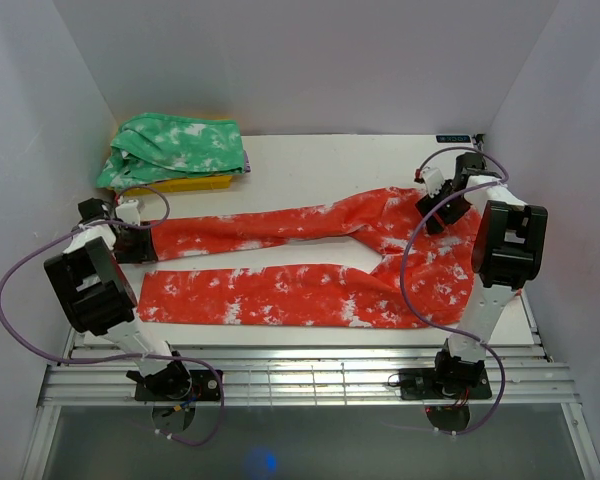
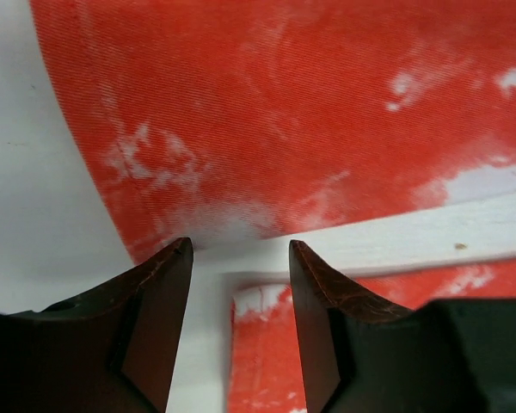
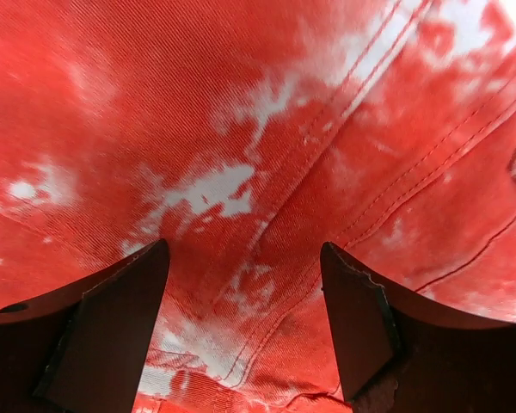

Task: Fold and stack the trousers
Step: Flatten the trousers out

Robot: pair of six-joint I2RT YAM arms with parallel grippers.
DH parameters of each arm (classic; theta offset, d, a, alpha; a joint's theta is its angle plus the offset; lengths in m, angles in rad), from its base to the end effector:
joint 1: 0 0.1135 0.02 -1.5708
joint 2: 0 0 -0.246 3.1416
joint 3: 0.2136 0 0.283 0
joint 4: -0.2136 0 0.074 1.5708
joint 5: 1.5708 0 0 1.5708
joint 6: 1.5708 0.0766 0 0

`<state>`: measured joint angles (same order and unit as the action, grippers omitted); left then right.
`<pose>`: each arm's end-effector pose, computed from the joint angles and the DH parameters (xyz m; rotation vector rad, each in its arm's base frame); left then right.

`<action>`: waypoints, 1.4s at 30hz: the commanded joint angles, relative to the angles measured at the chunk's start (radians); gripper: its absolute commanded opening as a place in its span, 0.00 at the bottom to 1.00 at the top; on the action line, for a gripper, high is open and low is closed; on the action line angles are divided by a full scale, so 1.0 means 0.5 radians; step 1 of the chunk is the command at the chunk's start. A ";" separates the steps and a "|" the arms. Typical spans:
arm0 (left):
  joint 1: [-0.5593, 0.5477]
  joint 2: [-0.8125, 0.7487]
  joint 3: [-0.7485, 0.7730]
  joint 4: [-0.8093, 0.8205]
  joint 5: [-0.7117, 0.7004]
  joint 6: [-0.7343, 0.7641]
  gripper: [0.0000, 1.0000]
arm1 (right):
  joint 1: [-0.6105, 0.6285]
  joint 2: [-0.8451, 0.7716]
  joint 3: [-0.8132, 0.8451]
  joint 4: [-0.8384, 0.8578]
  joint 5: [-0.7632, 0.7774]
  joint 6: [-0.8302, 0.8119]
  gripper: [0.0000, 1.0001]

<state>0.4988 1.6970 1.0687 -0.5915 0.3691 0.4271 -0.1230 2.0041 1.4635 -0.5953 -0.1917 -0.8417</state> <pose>0.3293 0.1479 0.1069 -0.0073 2.6584 -0.2334 0.4525 -0.0412 0.1106 -0.9917 2.4786 -0.0462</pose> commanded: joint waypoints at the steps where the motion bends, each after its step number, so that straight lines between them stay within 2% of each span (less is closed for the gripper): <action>1: 0.000 0.094 0.016 0.183 -0.177 -0.121 0.59 | -0.036 0.023 -0.022 0.067 0.083 0.060 0.76; 3: -0.004 0.192 0.068 0.192 -0.207 -0.167 0.55 | -0.039 0.051 -0.037 0.077 0.125 0.061 0.76; 6: -0.004 0.303 0.136 0.201 -0.238 -0.194 0.44 | -0.052 0.060 -0.068 0.089 0.150 0.070 0.75; 7: -0.004 0.324 0.151 0.198 -0.244 -0.198 0.38 | -0.055 0.063 -0.077 0.095 0.159 0.073 0.75; 8: -0.004 0.349 0.173 0.192 -0.250 -0.195 0.26 | -0.058 0.063 -0.095 0.098 0.169 0.076 0.75; 11: -0.004 0.398 0.209 0.164 -0.284 -0.152 0.09 | -0.076 0.063 -0.129 0.108 0.193 0.076 0.75; 12: -0.004 0.407 0.252 0.158 -0.305 -0.139 0.00 | -0.091 0.060 -0.147 0.111 0.202 0.073 0.75; 18: 0.021 0.490 0.485 0.045 -0.483 0.063 0.00 | -0.159 0.054 -0.169 0.105 0.261 0.070 0.74; 25: 0.085 0.542 0.734 -0.139 -0.490 0.272 0.00 | -0.187 -0.011 -0.178 0.004 0.181 0.036 0.74; 27: 0.085 0.551 0.826 -0.243 -0.285 0.305 0.29 | -0.187 -0.053 -0.172 -0.052 0.065 0.024 0.77; 29: 0.082 0.493 0.857 -0.394 -0.089 0.327 0.52 | -0.187 -0.121 -0.135 -0.125 -0.021 0.039 0.79; 30: 0.082 0.381 0.845 -0.427 0.113 0.327 0.54 | -0.187 -0.148 -0.117 -0.153 -0.098 0.045 0.79; 32: 0.079 0.233 0.787 -0.474 0.298 0.361 0.62 | -0.187 -0.225 -0.044 -0.245 -0.193 0.051 0.81; 33: 0.070 0.090 0.720 -0.489 0.390 0.382 0.63 | -0.187 -0.253 -0.016 -0.270 -0.212 0.060 0.81; 35: 0.055 -0.031 0.646 -0.568 0.434 0.489 0.66 | -0.187 -0.320 0.055 -0.343 -0.239 0.064 0.82; 36: 0.055 -0.077 0.548 -0.602 0.443 0.523 0.72 | -0.187 -0.342 0.104 -0.404 -0.245 0.051 0.83; 38: 0.027 -0.154 0.434 -0.706 0.315 0.615 0.73 | -0.187 -0.403 0.119 -0.441 -0.209 0.030 0.86; 39: 0.027 -0.175 0.300 -0.746 0.278 0.631 0.76 | -0.190 -0.422 0.104 -0.469 -0.187 -0.010 0.86; 41: 0.030 -0.286 0.040 -0.655 0.127 0.628 0.78 | -0.196 -0.464 0.025 -0.475 -0.093 -0.077 0.88; 42: 0.027 -0.329 0.038 -0.624 0.097 0.622 0.78 | -0.199 -0.477 -0.006 -0.475 -0.065 -0.078 0.88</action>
<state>0.5121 1.5612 1.1954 -0.8642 0.4656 0.6910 -0.2157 1.8099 1.4761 -0.7681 -0.2573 -0.8333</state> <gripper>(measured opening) 0.771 0.878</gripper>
